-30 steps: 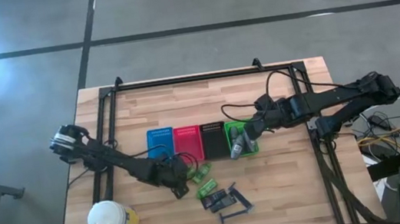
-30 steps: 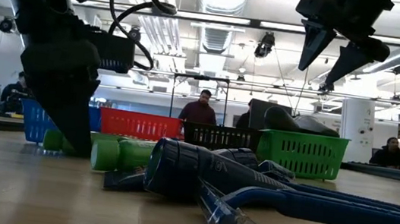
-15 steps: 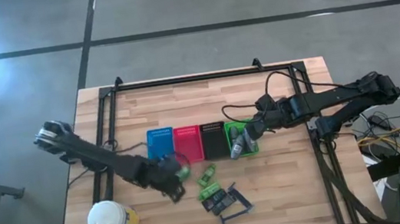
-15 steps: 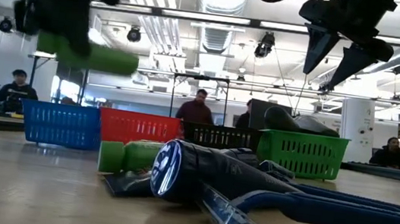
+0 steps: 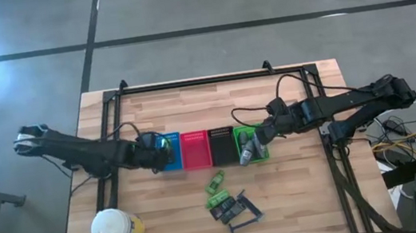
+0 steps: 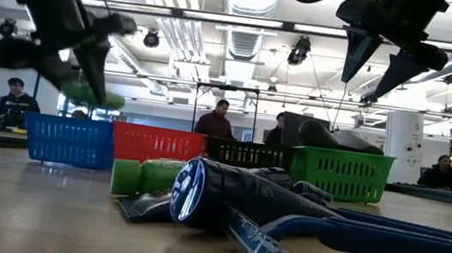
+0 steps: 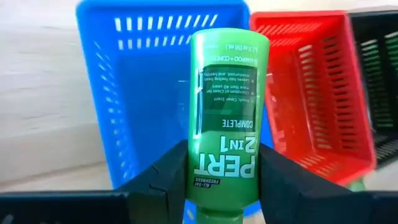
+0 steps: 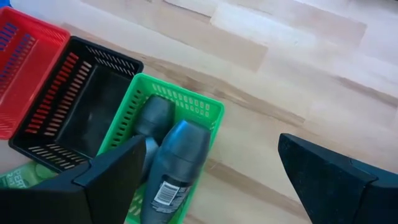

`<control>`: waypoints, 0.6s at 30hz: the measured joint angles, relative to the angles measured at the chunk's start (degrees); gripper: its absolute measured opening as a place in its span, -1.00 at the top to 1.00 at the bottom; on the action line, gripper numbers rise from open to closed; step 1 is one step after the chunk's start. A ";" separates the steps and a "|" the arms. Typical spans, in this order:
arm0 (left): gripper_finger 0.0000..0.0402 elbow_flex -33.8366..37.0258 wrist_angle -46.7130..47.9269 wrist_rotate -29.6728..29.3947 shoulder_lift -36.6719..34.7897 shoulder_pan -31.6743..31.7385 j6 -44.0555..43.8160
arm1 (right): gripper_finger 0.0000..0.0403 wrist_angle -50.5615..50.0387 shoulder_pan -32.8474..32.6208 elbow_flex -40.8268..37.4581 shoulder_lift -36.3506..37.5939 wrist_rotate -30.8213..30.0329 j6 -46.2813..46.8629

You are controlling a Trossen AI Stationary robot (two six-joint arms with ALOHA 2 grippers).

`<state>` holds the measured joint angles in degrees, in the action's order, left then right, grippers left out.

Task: Pick & Place Travel size toiletries
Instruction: Put the left shampoo into the blue bin, then put the top shampoo into the blue bin

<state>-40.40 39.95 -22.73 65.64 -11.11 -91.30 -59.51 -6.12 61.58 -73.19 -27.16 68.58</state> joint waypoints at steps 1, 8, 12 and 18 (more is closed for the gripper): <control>0.23 1.05 -1.27 0.19 0.30 0.64 0.25 | -0.81 0.00 -0.17 0.00 0.00 0.00 0.41; 0.01 4.21 -1.87 1.21 1.24 2.37 -1.86 | -0.81 -0.21 -2.32 0.00 0.00 -0.04 2.61; -0.22 2.80 -1.98 0.17 0.74 2.38 -0.97 | -0.81 -0.28 -3.85 -0.01 0.00 -1.12 3.84; -0.42 -5.60 -7.12 2.39 0.74 -1.69 20.95 | -0.81 -0.37 -5.34 -0.11 0.00 -1.51 4.10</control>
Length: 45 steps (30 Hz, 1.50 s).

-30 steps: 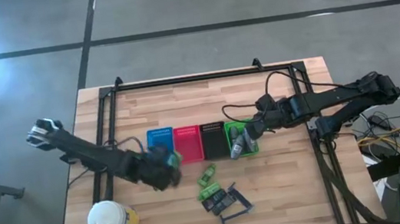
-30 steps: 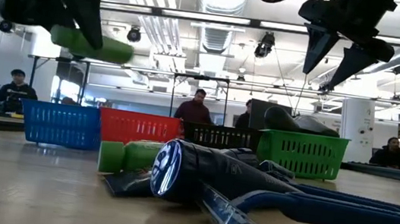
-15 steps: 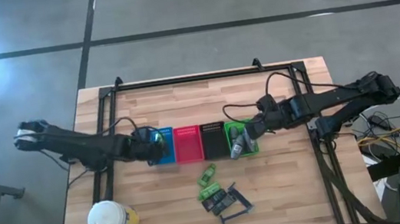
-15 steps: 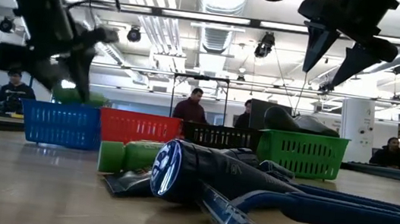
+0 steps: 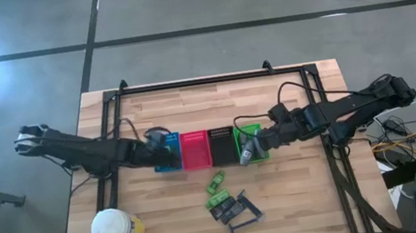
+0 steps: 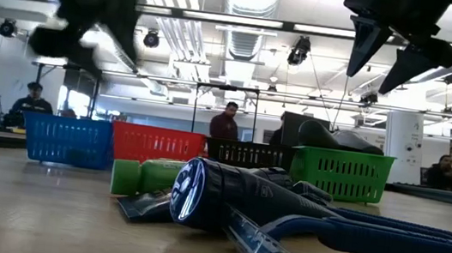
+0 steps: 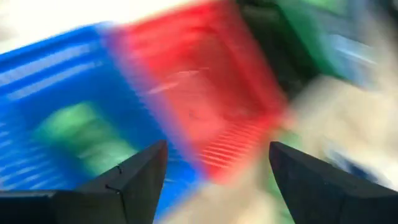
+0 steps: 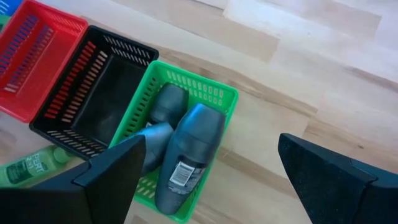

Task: Pick & Place Travel size toiletries
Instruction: Put the top shampoo into the blue bin

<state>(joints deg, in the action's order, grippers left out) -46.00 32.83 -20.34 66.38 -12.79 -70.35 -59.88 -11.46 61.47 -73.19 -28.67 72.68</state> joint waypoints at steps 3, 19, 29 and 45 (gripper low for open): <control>-0.42 -5.30 -2.80 4.01 2.92 -2.60 8.92 | -0.81 -0.60 -0.87 0.00 0.00 0.01 0.82; -0.40 -42.60 15.84 7.53 43.27 -7.35 6.16 | -0.81 -10.48 -11.73 -0.55 0.04 1.04 4.89; -0.41 -56.87 25.16 10.64 56.67 -5.44 5.57 | -0.81 -10.68 -14.19 -0.63 0.21 1.20 1.75; -0.41 -55.87 26.88 13.87 57.48 -3.03 1.21 | -0.81 -10.60 -14.16 -0.63 1.14 1.14 -0.11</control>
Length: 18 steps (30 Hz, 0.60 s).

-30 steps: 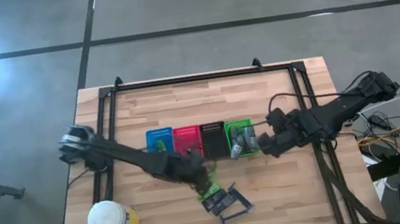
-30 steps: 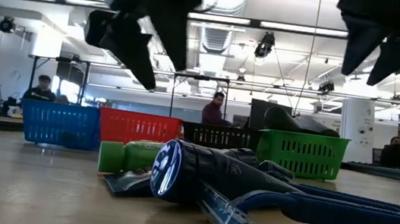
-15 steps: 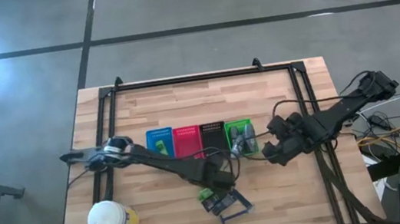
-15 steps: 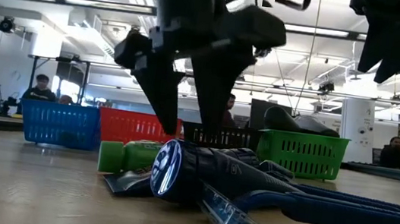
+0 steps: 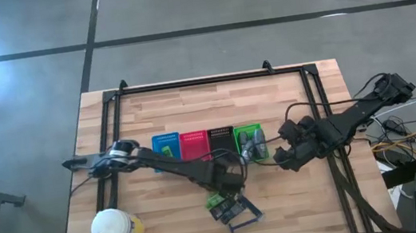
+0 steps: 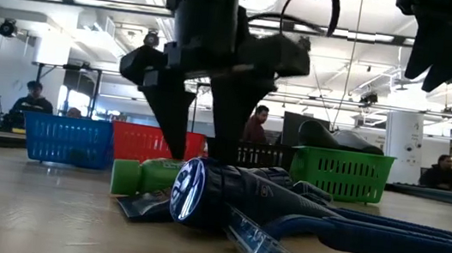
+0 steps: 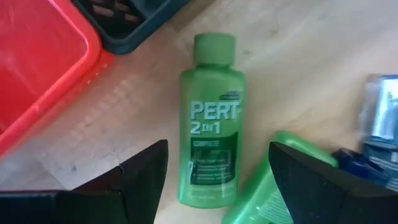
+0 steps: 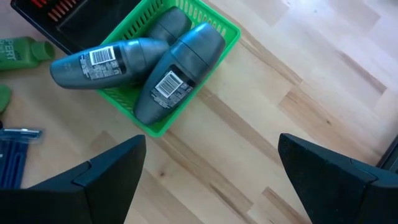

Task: Pick & Place Travel size toiletries
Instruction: Put the top shampoo into the blue bin

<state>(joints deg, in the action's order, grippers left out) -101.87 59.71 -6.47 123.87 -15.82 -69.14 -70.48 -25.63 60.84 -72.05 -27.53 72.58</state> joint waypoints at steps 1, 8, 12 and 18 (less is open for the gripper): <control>-0.41 0.14 -0.03 0.17 0.17 0.03 -0.16 | -0.81 -0.01 0.00 0.00 0.00 0.11 -0.45; -0.40 0.91 -1.98 -2.70 0.29 0.12 -1.10 | -0.81 -0.02 0.02 0.00 0.20 0.42 -1.88; -0.40 1.85 -3.53 -3.76 0.40 0.44 -1.19 | -0.81 0.00 0.02 0.00 0.29 0.55 -1.88; -0.40 5.40 -8.98 -3.69 0.58 0.49 -1.84 | -0.81 -0.02 0.02 0.00 0.33 0.55 -2.10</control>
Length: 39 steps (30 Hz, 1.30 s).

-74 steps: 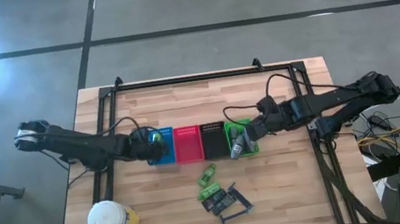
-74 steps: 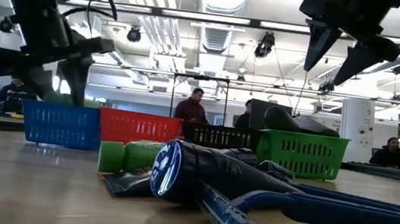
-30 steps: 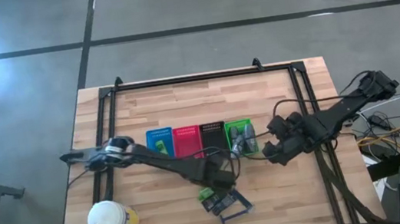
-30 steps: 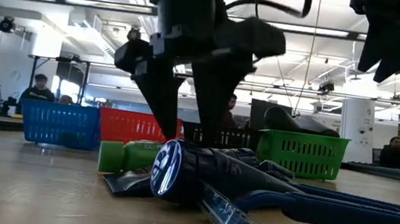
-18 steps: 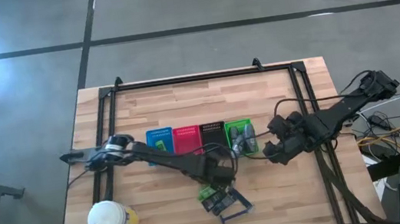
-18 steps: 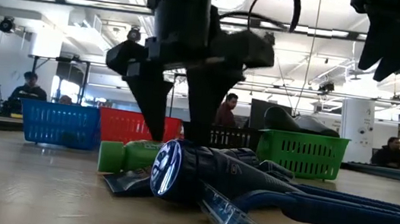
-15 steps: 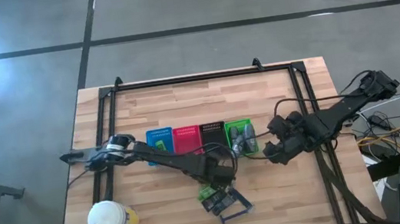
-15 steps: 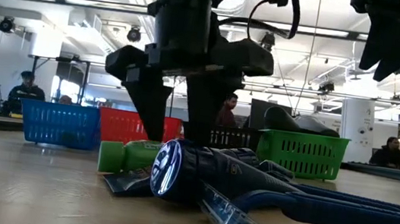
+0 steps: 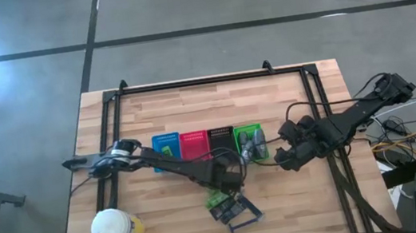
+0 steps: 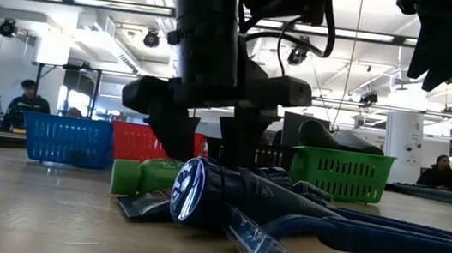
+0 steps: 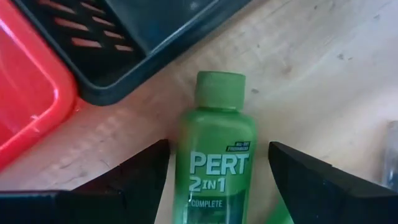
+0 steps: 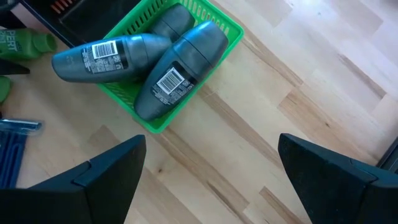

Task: Pick & Place Travel size toiletries
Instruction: Put the top shampoo into the blue bin

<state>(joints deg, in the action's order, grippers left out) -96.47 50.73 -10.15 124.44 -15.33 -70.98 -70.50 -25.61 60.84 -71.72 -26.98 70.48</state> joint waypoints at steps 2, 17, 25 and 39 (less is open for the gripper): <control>-0.39 0.62 -0.28 0.08 -0.08 -0.14 -0.63 | -0.81 0.00 0.00 0.00 0.00 0.02 -0.02; 0.38 -1.10 3.30 3.70 -1.48 -3.25 -0.48 | -0.81 -1.26 0.00 -0.11 0.10 0.08 -0.64; 0.38 -4.50 18.53 -3.91 -11.39 -6.07 -6.76 | -0.81 -1.29 0.02 -0.13 2.56 0.02 -0.56; 0.38 31.77 6.44 -6.51 -38.38 10.45 -13.02 | -0.81 -1.16 0.13 -0.22 4.50 -1.62 4.00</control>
<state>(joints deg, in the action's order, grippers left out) -64.70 57.17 -16.66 86.07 -4.88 -84.00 -71.66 -25.47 60.62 -67.22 -28.60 74.48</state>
